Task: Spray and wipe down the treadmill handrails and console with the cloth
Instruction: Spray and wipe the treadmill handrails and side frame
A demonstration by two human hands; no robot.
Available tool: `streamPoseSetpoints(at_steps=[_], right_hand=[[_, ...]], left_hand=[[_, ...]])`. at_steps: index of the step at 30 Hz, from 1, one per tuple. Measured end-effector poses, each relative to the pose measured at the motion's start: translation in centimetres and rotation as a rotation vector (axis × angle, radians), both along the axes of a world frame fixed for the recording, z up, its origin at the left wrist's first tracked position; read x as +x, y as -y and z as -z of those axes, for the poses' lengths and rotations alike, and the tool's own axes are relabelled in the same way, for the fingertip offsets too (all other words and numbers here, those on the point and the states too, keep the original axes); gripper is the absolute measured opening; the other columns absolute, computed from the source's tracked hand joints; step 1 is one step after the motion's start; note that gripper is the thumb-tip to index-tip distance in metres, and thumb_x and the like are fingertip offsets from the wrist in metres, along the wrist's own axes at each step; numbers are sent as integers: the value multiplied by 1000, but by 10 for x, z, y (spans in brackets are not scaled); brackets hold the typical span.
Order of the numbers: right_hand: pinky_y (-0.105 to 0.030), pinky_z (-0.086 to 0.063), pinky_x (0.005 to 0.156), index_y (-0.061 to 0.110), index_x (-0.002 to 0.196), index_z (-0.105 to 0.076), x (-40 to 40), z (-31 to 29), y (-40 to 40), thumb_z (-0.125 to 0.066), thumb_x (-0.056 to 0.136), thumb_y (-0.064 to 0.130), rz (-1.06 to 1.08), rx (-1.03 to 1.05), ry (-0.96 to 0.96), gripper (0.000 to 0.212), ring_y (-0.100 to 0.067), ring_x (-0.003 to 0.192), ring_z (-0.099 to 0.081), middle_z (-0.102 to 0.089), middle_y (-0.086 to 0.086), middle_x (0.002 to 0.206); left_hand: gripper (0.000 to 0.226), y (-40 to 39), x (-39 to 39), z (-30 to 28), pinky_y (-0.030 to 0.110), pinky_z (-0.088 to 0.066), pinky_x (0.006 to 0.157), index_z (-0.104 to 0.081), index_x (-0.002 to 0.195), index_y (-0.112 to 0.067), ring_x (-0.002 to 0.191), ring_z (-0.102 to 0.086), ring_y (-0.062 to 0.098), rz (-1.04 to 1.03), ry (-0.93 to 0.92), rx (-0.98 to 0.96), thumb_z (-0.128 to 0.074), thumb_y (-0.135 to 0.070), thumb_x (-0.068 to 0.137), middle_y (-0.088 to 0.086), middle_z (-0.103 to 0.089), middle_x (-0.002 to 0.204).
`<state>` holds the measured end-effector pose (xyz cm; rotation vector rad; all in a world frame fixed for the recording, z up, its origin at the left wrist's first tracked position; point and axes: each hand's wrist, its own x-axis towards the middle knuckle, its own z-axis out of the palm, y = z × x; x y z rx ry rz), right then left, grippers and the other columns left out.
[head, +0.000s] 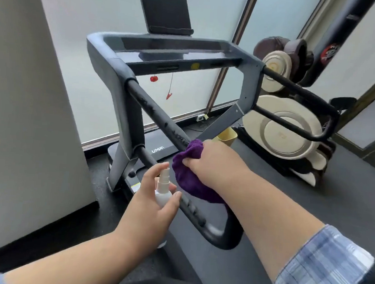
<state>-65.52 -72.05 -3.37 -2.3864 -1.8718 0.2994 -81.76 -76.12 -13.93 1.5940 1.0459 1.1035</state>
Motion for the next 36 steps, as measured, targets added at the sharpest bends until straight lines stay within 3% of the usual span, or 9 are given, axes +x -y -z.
streamPoseSetpoints(at_steps=[2, 6, 9, 15, 18, 22, 28, 30, 36], right_hand=[[-31, -42, 68, 26, 73, -46, -5, -2, -24, -60, 90, 56, -57, -36, -7, 37, -27, 86, -60, -58, 1, 84], [-33, -42, 72, 18, 95, -56, -19, 2, -69, -56, 92, 59, -134, -37, 27, 42, -28, 85, -56, -57, -3, 88], [-34, -41, 71, 19, 92, -49, -27, 5, -85, -58, 92, 58, -128, -6, 15, 40, -28, 80, -53, -49, -1, 74], [-31, -37, 55, 21, 90, -53, -13, 2, -62, -58, 90, 50, -194, 21, -12, 29, -19, 67, -54, -56, 1, 76], [-30, -41, 58, 28, 84, -53, -2, 2, -39, -56, 87, 44, -236, 5, 33, 16, -19, 71, -57, -62, 1, 84], [-30, -40, 57, 26, 76, -46, 2, 5, -26, -57, 89, 46, -197, -7, 66, 27, -20, 67, -54, -55, 0, 82], [-33, -45, 77, 25, 118, -65, -17, -1, -57, -50, 98, 53, -197, -107, 114, 38, -31, 96, -63, -65, -5, 101], [-34, -45, 80, 21, 121, -65, -22, -1, -73, -50, 97, 57, -169, -125, 79, 46, -30, 99, -63, -66, -7, 109], [-34, -43, 75, 21, 114, -66, -45, 3, -129, -50, 94, 63, -108, -104, 79, 50, -27, 85, -56, -55, 0, 82]], left_hand=[[62, 9, 1, 6, 11, -48, 68, -38, 124, -64, 70, -64, 6, -47, 30, -19, -69, -22, 91, -17, -65, 95], [59, 32, 5, 20, 9, -47, 70, -38, 125, -64, 75, -64, 7, -138, 83, -75, -68, -30, 88, -18, -64, 97], [59, 50, 10, 29, 7, -45, 69, -36, 126, -66, 74, -63, 6, -190, 81, -102, -66, -39, 84, -19, -63, 100], [59, 62, 20, 21, 6, -45, 72, -34, 127, -68, 78, -64, 4, -264, 107, -82, -66, -41, 84, -21, -63, 100], [60, 64, 28, 15, 6, -44, 75, -33, 126, -69, 81, -64, 2, -266, 124, -67, -66, -46, 83, -23, -62, 102], [62, 64, 32, 18, 7, -45, 73, -31, 129, -70, 83, -64, 2, -227, 95, -88, -63, -60, 77, -26, -60, 104], [66, 41, 15, 22, 14, -50, 57, -34, 134, -65, 63, -60, 3, -179, 139, -125, -66, -57, 77, -22, -62, 100], [65, 29, 9, 23, 14, -50, 58, -34, 133, -64, 63, -58, 1, -155, 146, -121, -66, -55, 78, -21, -62, 99], [60, -22, -17, 20, 9, -45, 73, -33, 130, -66, 73, -59, 0, -87, 102, -83, -66, -50, 83, -24, -60, 101]])
